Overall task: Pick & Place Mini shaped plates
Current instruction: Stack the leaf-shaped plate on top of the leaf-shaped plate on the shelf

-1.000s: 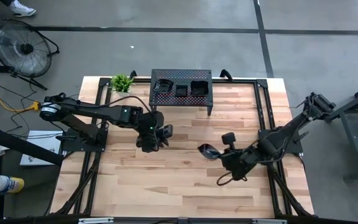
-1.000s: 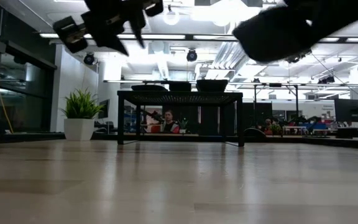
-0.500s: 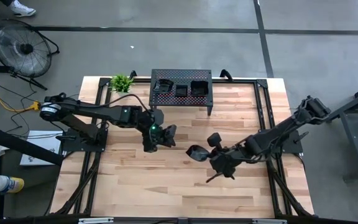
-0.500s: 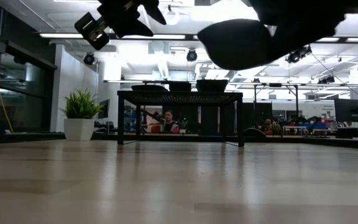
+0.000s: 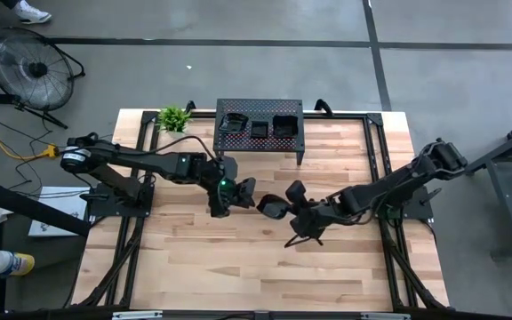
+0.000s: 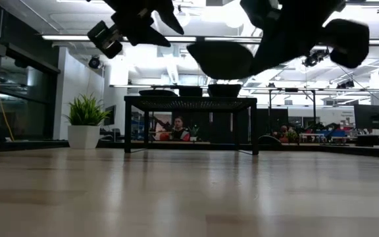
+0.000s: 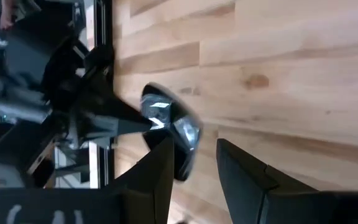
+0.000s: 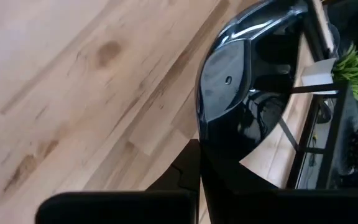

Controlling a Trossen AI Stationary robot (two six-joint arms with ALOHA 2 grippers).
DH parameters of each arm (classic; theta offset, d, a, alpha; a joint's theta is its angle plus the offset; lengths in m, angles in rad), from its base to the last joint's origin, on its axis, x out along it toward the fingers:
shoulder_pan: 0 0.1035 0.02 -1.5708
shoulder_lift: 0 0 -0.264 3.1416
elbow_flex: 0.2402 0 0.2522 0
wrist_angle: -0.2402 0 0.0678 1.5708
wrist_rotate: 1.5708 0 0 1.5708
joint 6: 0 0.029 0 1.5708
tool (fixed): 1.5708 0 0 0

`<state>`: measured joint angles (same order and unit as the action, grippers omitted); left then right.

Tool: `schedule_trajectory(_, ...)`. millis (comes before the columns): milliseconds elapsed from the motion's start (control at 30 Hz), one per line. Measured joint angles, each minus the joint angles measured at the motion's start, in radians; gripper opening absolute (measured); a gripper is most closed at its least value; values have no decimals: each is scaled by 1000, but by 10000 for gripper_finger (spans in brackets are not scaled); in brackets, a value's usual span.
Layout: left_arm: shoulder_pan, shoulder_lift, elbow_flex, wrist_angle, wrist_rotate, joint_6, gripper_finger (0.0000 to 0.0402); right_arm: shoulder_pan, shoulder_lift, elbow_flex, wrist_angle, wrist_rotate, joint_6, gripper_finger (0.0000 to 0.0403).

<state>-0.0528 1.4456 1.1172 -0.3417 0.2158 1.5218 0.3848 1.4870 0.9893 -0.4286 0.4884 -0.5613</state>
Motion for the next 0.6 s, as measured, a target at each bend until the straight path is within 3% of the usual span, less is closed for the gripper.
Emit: schedule_trajectory(600, 0, 0, 0, -28, -12, 0, 117, 1, 54, 29, 97, 64, -127, 0)
